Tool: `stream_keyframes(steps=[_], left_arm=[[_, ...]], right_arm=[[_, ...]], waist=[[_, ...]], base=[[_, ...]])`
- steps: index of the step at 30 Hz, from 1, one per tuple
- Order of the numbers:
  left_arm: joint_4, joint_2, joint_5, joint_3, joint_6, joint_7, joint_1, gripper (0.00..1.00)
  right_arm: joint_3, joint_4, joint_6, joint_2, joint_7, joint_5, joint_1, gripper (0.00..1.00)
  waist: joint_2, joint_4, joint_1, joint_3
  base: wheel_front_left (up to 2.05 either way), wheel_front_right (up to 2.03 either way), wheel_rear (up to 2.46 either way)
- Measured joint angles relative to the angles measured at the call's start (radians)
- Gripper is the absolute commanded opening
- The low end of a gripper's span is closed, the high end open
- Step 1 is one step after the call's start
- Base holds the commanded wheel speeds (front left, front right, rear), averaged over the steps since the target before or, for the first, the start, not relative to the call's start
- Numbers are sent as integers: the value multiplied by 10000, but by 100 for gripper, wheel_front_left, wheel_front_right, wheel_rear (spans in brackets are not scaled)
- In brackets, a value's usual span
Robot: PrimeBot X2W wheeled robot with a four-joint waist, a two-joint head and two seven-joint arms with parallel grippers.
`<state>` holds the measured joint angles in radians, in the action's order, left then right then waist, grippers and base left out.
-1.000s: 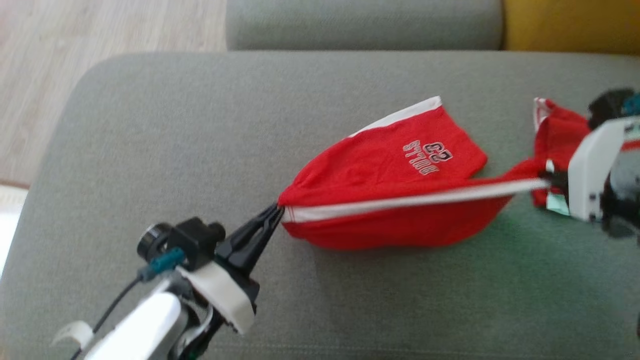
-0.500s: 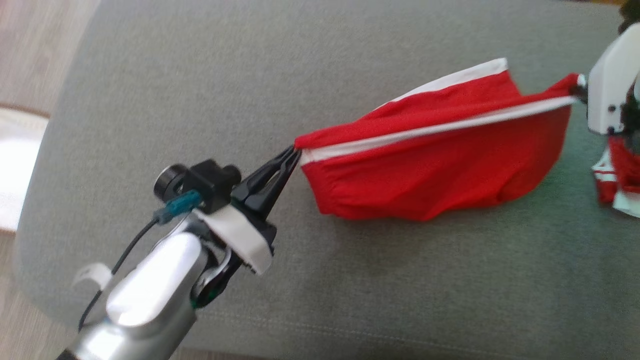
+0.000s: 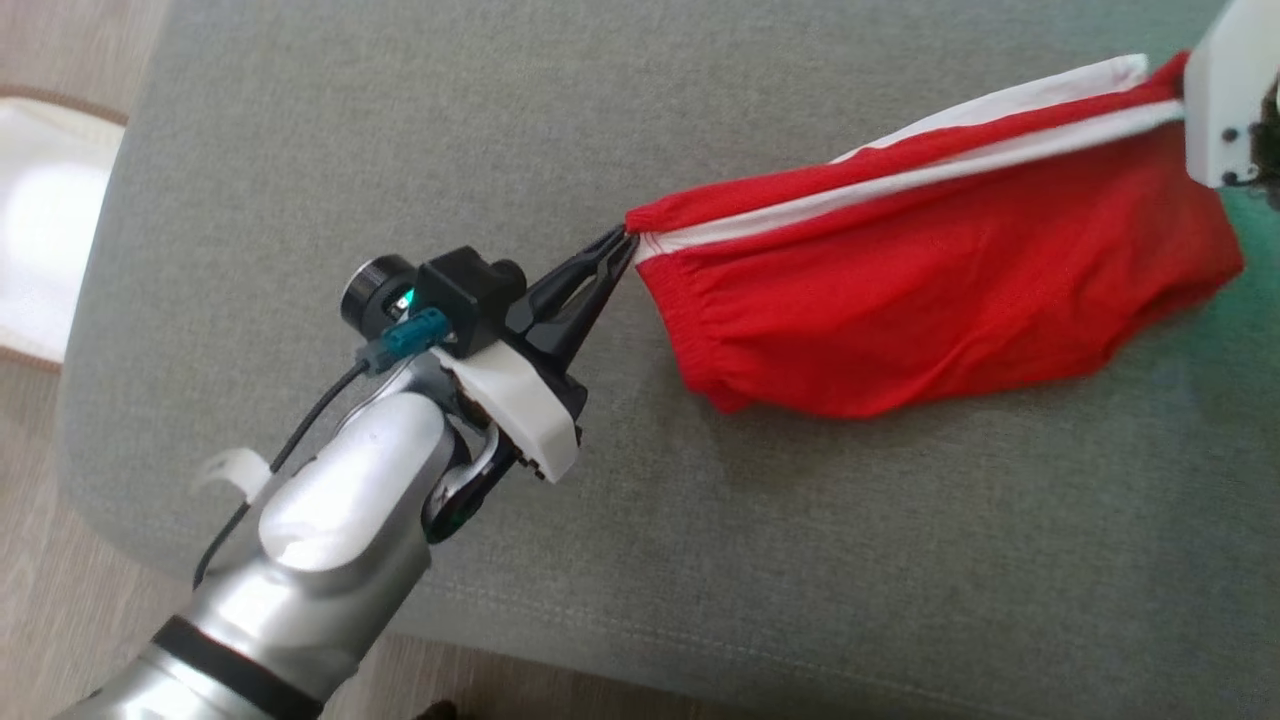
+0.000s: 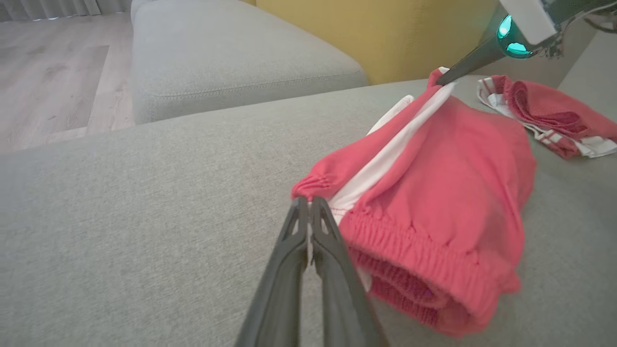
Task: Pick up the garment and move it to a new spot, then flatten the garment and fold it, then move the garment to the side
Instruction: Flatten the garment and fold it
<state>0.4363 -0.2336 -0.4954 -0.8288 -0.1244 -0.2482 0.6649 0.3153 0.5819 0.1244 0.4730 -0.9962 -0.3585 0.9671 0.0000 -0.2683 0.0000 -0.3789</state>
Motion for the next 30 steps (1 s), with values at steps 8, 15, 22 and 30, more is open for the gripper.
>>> stream_keyframes(steps=[8,15,22,30], left_arm=[[435,190,98,81,-2,-12,172,95],[470,203,384,982,111,-13,8,100],[418,157,512,1808,395,-13,-851,100],[-708,199,516,3455,899,-13,-2151,100]], right_arm=[[418,988,0,-25,2261,594,602,100],[171,1829,0,-360,4706,849,532,100],[71,1962,0,-882,6696,245,-414,100],[186,1018,0,-1177,9428,-132,-2223,100]], waist=[[0,-122,0,-237],[0,155,0,217],[0,599,0,860],[1,1317,0,1871]], base=[[0,0,0],[0,0,0],[0,0,0],[0,0,0]])
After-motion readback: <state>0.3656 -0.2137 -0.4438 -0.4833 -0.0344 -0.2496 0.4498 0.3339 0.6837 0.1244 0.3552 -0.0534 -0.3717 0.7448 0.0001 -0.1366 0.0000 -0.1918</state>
